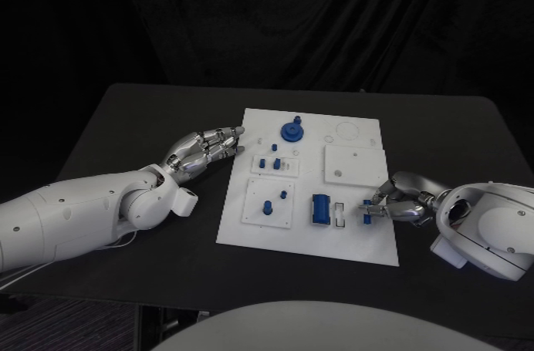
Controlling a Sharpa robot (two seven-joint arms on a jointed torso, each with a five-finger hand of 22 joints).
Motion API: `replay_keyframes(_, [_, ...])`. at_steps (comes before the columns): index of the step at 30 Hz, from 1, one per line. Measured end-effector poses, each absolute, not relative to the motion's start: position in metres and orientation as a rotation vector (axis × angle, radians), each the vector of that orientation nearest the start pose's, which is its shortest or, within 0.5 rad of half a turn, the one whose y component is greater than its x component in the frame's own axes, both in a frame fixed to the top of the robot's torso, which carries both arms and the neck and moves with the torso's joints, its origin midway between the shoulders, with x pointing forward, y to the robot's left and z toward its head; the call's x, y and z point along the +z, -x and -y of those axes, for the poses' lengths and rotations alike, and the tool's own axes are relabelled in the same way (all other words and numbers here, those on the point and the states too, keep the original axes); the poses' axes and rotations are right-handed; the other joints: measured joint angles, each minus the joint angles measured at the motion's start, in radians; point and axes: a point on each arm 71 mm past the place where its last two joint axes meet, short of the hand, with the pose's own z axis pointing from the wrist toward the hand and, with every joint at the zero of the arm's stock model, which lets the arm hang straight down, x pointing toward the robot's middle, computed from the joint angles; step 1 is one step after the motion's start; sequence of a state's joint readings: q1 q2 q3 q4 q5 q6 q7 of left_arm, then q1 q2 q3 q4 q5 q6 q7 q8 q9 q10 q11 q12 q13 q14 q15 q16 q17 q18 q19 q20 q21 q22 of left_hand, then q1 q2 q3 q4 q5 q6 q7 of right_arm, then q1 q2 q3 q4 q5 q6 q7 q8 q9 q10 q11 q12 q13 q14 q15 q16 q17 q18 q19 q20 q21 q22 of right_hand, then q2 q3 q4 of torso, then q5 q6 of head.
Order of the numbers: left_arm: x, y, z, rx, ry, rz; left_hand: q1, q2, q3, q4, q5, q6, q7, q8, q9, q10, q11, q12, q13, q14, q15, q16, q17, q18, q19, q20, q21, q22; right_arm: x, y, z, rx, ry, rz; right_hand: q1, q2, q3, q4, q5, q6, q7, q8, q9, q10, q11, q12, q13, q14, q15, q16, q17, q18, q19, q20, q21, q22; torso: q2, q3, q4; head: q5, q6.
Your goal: Assemble the parts on the task board
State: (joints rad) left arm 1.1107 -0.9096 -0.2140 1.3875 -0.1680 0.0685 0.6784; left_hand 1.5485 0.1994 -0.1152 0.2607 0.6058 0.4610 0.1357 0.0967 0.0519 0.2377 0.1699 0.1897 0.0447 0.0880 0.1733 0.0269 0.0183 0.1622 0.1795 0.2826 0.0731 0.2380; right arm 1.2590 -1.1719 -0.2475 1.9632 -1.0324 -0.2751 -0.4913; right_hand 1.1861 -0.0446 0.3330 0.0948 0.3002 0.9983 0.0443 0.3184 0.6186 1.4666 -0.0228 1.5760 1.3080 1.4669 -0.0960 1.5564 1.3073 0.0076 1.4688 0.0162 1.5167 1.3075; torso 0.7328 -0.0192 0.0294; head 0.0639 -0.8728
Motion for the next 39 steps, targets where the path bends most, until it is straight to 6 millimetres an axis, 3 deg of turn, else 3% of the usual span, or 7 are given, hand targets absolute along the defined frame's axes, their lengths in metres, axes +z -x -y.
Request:
replay_keyframes(9, [-0.266, -0.451, -0.266, -1.738, 0.893, -1.558, 0.0, 0.0, 0.0, 0.0, 0.0, 0.0, 0.0, 0.0, 0.0, 0.0, 0.0, 0.003, 0.0, 0.0, 0.0, 0.0, 0.0, 0.0, 0.0, 0.0, 0.0, 0.0, -0.228, -0.372, 0.243, 0.595, -0.644, -2.242, -0.02, 0.003, 0.022, -0.009, -0.004, 0.0, 0.0, 0.002, 0.003, 0.0, 0.0, 0.0, 0.0, -0.001, 0.001, 0.0, 0.0, 0.0, -0.004, 0.004, -0.012, 0.0, 0.001, -0.0005, 0.0012, -0.005, 0.0])
replay_keyframes(11, [-0.266, -0.451, -0.265, -1.739, 0.893, -1.558, 0.0, 0.0, 0.0, 0.0, 0.0, 0.0, 0.0, 0.0, 0.0, 0.003, 0.003, 0.003, 0.0, 0.0, 0.0, 0.0, 0.0, 0.0, 0.0, 0.0, 0.0, 0.001, -0.23, -0.373, 0.24, 0.605, -0.675, -2.254, -0.04, -0.003, 0.058, -0.039, -0.004, -0.007, 0.007, 0.005, 0.004, 0.0, 0.0, 0.0, 0.0, 0.0, 0.007, -0.001, 0.0, 0.0, -0.004, 0.004, -0.012, 0.0, 0.001, -0.0005, 0.0012, -0.006, 0.0])
replay_keyframes(15, [-0.266, -0.451, -0.265, -1.74, 0.893, -1.559, 0.0, 0.0, 0.0, 0.0, 0.0, 0.0, 0.0, 0.0, 0.0, 0.004, 0.003, 0.003, 0.0, 0.0, 0.0, 0.0, 0.0, 0.0, 0.0, 0.0, 0.0, 0.001, -0.232, -0.376, 0.236, 0.618, -0.708, -2.271, -0.062, -0.004, 0.087, -0.062, -0.004, -0.012, 0.006, 0.012, 0.01, 0.0, 0.0, 0.0, 0.0, 0.0, 0.007, -0.004, 0.0, 0.0, -0.004, 0.004, -0.018, 0.0, 0.001, -0.0005, 0.0012, -0.007, 0.0])
replay_keyframes(29, [-0.266, -0.451, -0.262, -1.745, 0.891, -1.56, 0.0, 0.0, 0.003, 0.003, 0.0, 0.0, 0.0, 0.0, 0.0, 0.004, 0.003, 0.003, 0.0, 0.0, 0.0, 0.0, 0.0, 0.0, 0.0, 0.0, 0.0, 0.001, -0.236, -0.384, 0.225, 0.621, -0.676, -2.298, -0.08, -0.002, 0.094, -0.069, -0.008, -0.015, 0.007, 0.014, 0.013, 0.0, 0.0, 0.0, 0.0, 0.0, 0.007, -0.004, 0.0, 0.0, 0.0, 0.007, -0.028, 0.0, 0.001, -0.0005, 0.0012, -0.009, 0.0])
replay_keyframes(39, [-0.266, -0.451, -0.261, -1.749, 0.891, -1.562, 0.0, 0.0, 0.003, 0.003, 0.0, 0.0, 0.0, 0.0, 0.0, 0.003, 0.004, 0.003, 0.0, 0.0, 0.0, 0.0, 0.001, 0.0, 0.0, 0.0, 0.0, 0.001, -0.238, -0.387, 0.222, 0.608, -0.613, -2.32, -0.098, -0.002, 0.079, -0.059, -0.008, -0.04, 0.013, 0.014, 0.019, 0.0, 0.0, 0.0, 0.0, 0.0, 0.014, -0.004, 0.0, 0.0, -0.004, 0.011, -0.042, 0.0, 0.001, -0.0005, 0.0012, -0.003, 0.0])
